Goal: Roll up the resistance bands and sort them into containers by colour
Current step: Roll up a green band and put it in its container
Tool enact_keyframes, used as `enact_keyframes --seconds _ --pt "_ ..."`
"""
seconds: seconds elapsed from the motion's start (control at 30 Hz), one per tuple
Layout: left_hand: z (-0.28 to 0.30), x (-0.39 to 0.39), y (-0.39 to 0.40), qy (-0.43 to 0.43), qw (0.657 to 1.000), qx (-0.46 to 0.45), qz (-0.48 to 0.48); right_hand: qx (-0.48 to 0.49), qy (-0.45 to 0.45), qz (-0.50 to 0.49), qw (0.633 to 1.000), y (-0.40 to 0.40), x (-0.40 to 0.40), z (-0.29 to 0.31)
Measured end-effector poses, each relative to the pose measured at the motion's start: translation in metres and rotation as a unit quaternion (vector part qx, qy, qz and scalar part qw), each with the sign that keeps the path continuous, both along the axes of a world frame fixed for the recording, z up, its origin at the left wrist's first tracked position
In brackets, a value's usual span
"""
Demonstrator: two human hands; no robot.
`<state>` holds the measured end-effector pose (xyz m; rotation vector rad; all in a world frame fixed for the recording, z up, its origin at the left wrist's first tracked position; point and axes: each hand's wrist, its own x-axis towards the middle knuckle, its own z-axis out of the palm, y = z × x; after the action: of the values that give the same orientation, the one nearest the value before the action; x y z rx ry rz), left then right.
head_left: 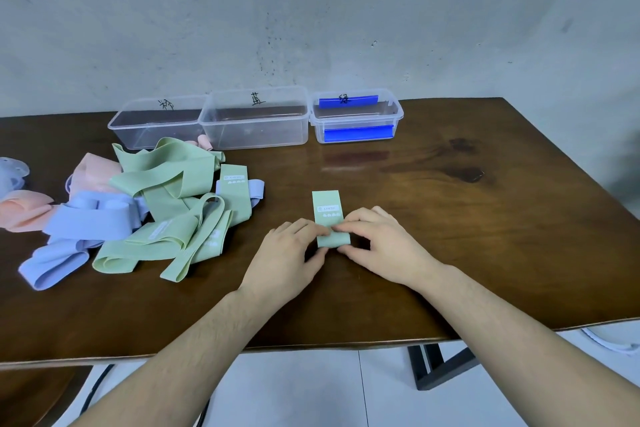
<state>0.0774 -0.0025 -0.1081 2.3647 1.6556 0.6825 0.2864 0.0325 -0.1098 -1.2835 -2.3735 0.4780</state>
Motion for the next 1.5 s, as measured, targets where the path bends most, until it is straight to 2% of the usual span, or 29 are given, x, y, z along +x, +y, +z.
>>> enact_keyframes --seconds 0.47,0.63,1.1,1.2,1.5 --pt "-0.009 -0.005 -0.036 -0.021 0.998 0.037 -0.052 -0.038 0.021 -0.001 0.999 -0.047 0.01 0.008" --pt "-0.008 -0.006 -0.037 -0.034 0.998 0.023 -0.056 -0.047 0.032 -0.018 0.998 -0.046 0.009 0.005" --pt "-0.008 -0.007 -0.029 -0.027 0.997 0.036 -0.06 0.019 0.021 -0.01 1.0 -0.046 0.008 0.004" --pt "-0.011 -0.008 -0.029 0.002 0.996 0.06 -0.061 0.016 0.013 -0.012 1.0 -0.043 0.008 0.004" --pt "-0.004 -0.008 -0.021 0.004 0.999 0.025 -0.042 0.038 -0.019 -0.015 0.999 -0.041 0.006 0.003"
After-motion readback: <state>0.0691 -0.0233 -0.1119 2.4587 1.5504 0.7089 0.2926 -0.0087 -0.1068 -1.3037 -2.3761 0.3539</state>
